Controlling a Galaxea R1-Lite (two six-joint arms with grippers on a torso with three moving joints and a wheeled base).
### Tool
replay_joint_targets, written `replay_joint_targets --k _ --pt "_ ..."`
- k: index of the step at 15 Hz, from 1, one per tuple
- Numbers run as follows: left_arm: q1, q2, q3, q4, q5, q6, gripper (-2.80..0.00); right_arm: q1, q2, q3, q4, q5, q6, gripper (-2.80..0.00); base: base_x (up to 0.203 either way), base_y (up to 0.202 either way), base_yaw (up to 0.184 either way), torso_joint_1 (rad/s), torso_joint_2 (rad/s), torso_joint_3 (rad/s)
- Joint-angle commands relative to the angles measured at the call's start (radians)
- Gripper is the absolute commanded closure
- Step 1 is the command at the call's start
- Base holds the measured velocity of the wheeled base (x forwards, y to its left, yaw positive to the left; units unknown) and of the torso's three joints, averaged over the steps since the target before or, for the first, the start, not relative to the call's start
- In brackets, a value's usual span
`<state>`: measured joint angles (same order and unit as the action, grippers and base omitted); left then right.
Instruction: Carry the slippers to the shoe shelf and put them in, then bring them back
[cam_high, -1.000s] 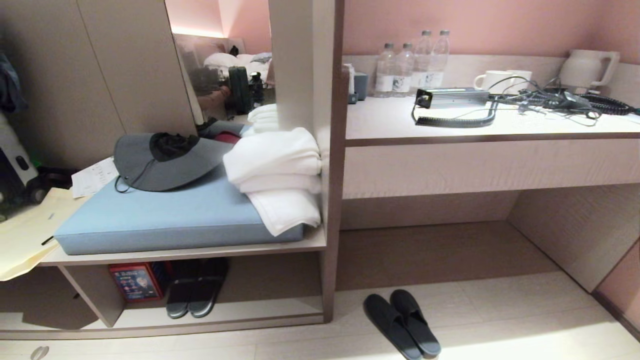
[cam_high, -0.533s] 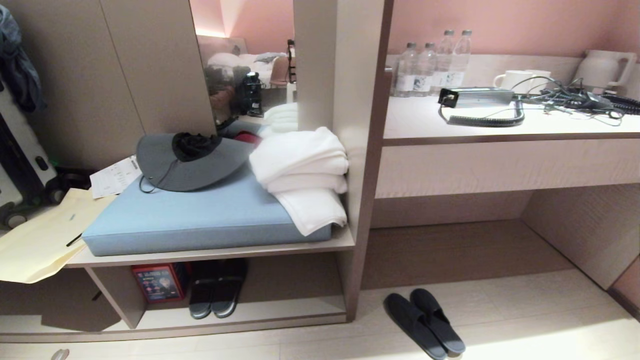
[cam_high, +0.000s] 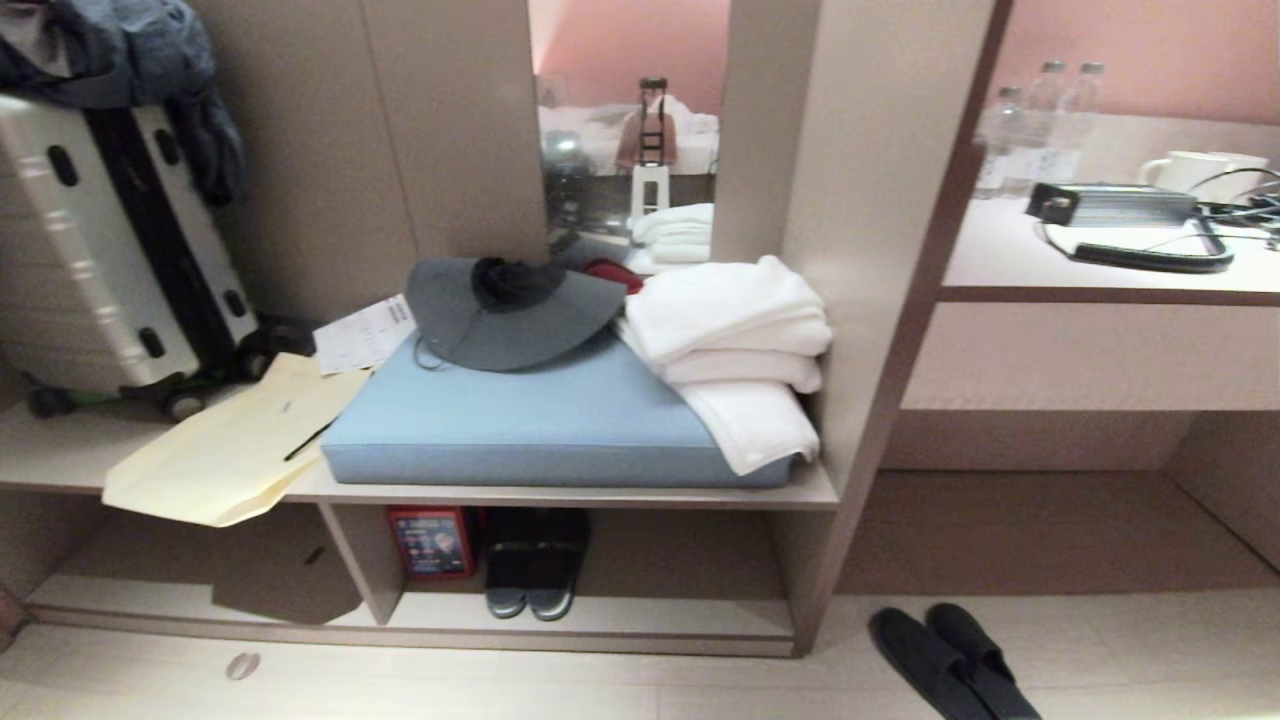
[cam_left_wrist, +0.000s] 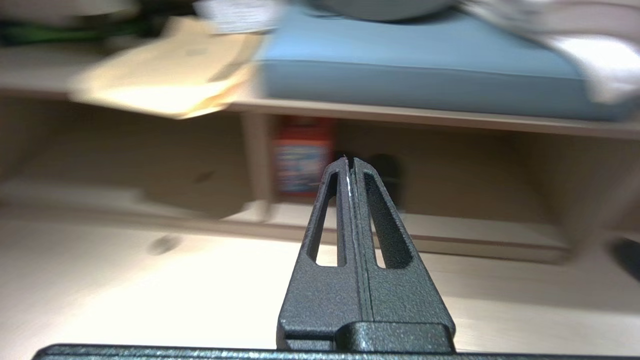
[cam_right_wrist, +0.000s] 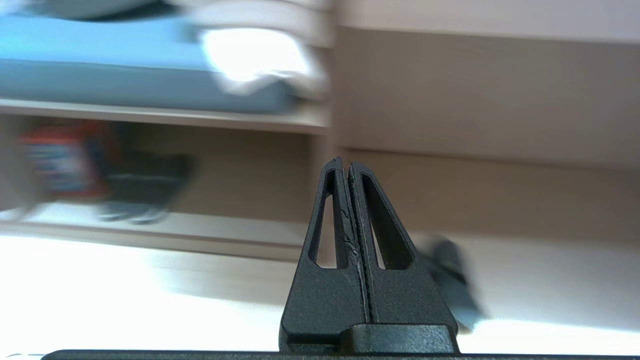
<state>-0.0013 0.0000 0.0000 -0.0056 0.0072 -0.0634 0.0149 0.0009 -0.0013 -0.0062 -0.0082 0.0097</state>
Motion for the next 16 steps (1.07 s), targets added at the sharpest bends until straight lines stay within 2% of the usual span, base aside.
replay_joint_targets --k 1,4,7,16 --pt "0.000 -0.002 0.000 -0.001 0.000 -0.001 0.00 0.000 -0.001 0.001 0.000 0.000 0.001 0.00 0.000 0.185 0.214 0.002 0.00 0.001" --pt "0.000 0.000 0.000 -0.001 0.000 -0.001 0.00 0.000 0.001 0.001 0.000 0.000 0.001 0.00 0.001 0.179 0.192 0.004 0.00 -0.001" --pt "0.000 0.000 0.000 -0.001 0.000 -0.001 0.00 0.000 -0.001 0.001 -0.001 0.002 0.009 0.00 0.003 0.189 0.078 0.001 0.00 0.002" --pt "0.000 0.000 0.000 -0.001 0.000 0.001 0.00 0.000 -0.001 0.001 -0.001 0.002 0.009 0.00 0.000 0.196 -0.095 0.002 0.00 0.003"
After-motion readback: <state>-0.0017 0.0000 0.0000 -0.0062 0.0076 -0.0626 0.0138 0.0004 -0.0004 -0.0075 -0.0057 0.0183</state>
